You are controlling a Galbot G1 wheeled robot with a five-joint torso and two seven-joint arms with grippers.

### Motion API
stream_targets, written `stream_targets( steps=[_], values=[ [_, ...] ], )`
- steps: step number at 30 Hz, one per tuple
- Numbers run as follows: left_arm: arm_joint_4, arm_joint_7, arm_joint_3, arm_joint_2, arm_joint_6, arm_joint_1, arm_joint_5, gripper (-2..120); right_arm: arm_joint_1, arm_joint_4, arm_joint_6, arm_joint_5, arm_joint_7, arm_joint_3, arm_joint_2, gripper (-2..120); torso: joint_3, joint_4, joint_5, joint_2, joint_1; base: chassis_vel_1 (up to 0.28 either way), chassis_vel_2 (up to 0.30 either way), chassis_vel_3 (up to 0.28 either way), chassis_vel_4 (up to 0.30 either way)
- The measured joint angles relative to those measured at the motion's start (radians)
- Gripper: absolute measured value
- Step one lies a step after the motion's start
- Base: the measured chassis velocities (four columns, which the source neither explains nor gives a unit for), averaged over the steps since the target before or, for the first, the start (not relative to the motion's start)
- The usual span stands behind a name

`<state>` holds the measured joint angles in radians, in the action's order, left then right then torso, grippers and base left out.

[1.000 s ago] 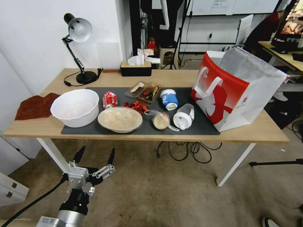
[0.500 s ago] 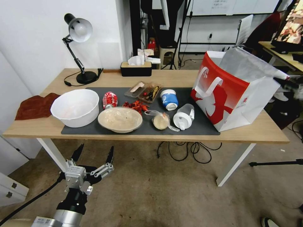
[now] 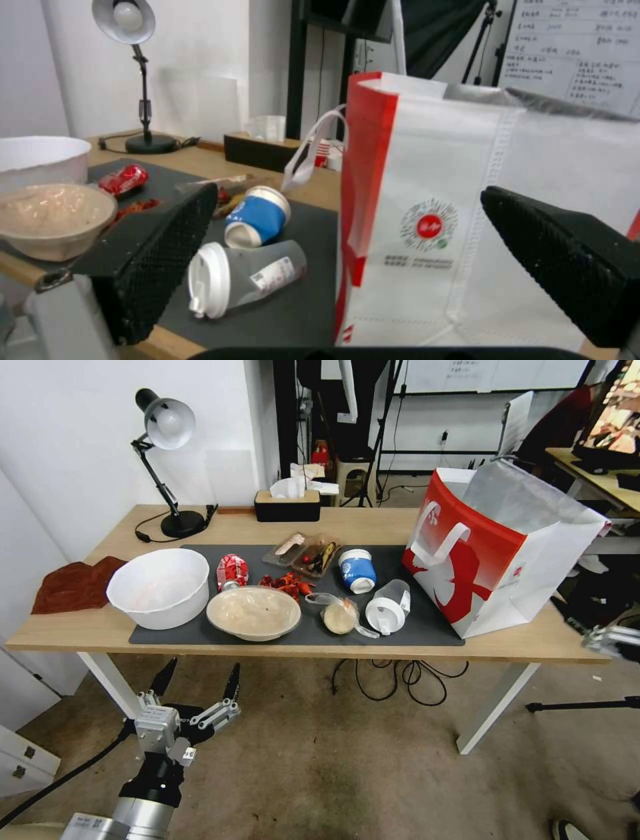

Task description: Pick up the food delivery bag from the floor and place it on the table.

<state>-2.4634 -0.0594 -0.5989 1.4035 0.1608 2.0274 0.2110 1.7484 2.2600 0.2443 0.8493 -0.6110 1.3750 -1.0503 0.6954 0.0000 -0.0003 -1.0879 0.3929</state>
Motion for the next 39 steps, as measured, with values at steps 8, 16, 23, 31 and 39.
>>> stream_targets(
  steps=[8, 16, 23, 31, 39],
  values=[
    [0.015, 0.004, -0.001, -0.009, 0.0, -0.017, 0.021, 100, 0.005, 0.04, -0.022, -0.042, 0.036, -0.042, -0.076, 100, 0.0, 0.0, 0.0002, 0.0, 0.0, 0.0, 0.0, 0.0, 0.0],
    [0.025, 0.006, 0.002, -0.009, 0.001, -0.031, 0.024, 100, 0.0, 0.099, -0.06, -0.123, 0.079, -0.105, -0.204, 100, 0.0, 0.0, 0.0001, 0.0, 0.0, 0.0, 0.0, 0.0, 0.0],
    [0.032, 0.017, 0.005, -0.002, 0.008, -0.045, 0.02, 100, -0.005, 0.143, -0.111, -0.214, 0.099, -0.203, -0.375, 100, 0.0, -0.0002, 0.0002, 0.0, 0.0, 0.0, 0.0, 0.0, 0.0],
    [0.04, 0.023, 0.009, 0.001, 0.014, -0.056, 0.018, 100, -0.015, 0.169, -0.122, -0.3, 0.108, -0.279, -0.459, 100, 0.0, 0.0, 0.0001, 0.0, 0.0, 0.0, 0.0, 0.0, 0.0],
    [0.044, 0.024, 0.014, 0.002, 0.014, -0.061, 0.013, 100, -0.005, 0.186, -0.115, -0.298, 0.109, -0.263, -0.454, 100, 0.0, 0.0, 0.0002, 0.0, 0.0, 0.0, 0.0, 0.0, 0.0]
  ],
)
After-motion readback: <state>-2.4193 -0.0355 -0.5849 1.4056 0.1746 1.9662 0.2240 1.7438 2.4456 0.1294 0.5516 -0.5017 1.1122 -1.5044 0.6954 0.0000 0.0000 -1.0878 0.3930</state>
